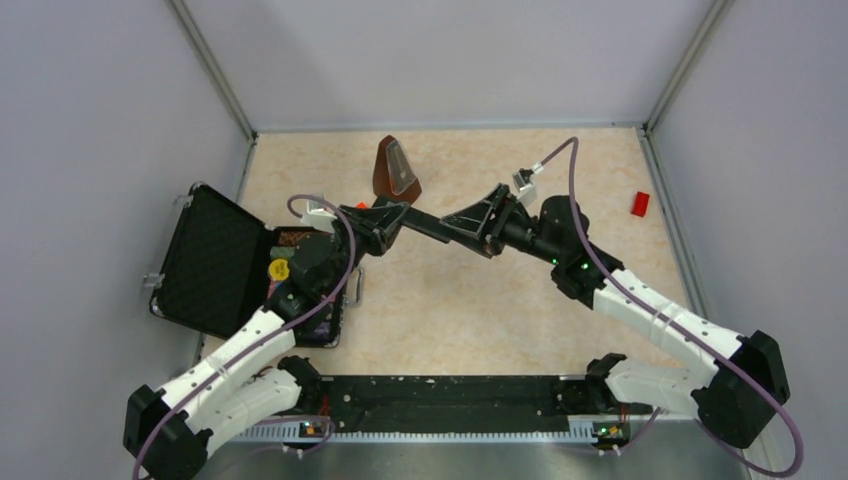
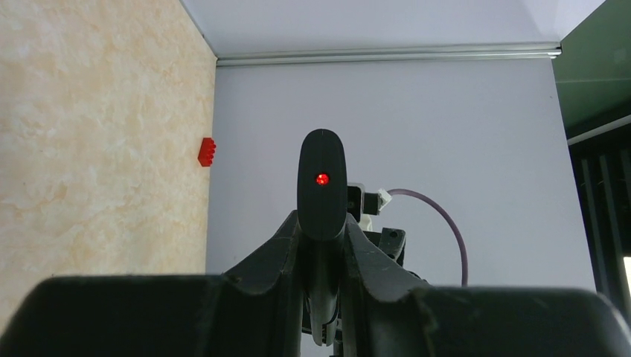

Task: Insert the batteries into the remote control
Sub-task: Load the battery cover into the remote control.

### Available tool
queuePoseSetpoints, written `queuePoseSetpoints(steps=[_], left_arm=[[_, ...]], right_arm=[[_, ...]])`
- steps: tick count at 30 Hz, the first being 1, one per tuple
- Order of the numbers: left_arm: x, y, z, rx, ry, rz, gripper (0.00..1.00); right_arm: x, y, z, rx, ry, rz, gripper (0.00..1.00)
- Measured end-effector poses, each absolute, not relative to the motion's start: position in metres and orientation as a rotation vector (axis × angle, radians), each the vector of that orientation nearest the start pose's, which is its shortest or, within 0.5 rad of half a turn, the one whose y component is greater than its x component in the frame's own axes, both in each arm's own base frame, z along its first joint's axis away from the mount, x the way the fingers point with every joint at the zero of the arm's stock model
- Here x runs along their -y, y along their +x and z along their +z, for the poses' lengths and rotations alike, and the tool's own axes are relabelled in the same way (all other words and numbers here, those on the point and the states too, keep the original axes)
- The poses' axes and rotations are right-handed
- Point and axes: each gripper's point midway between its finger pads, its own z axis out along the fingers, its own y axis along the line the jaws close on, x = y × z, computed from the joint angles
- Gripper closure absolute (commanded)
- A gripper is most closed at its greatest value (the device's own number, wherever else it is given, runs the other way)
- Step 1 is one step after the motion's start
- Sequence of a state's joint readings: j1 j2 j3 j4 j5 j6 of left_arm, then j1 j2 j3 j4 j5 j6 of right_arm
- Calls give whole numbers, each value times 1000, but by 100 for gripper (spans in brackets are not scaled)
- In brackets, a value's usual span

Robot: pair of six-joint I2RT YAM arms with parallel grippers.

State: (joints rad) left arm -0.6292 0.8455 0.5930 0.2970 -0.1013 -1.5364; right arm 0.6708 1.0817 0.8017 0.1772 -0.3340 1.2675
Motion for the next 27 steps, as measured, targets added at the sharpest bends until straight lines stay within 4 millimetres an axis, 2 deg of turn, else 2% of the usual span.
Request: queuePoseSetpoints(steps=[10,17,23,27], left_arm=[[229,269,317,-1560,-859,-1613,100],[232,270,314,-1575,-862,-1619,100],[232,270,320,-1552,-864,-1642,100],[231,270,322,-1544,-865,-1648,100]], right_arm=[[-320,242,297,-1976,250,1675,33],[-324,240,300,-1960,216,1691,34],[-329,235,301,-1953,169,1705,49],[-329,234,302,-1949,160,1708,54]])
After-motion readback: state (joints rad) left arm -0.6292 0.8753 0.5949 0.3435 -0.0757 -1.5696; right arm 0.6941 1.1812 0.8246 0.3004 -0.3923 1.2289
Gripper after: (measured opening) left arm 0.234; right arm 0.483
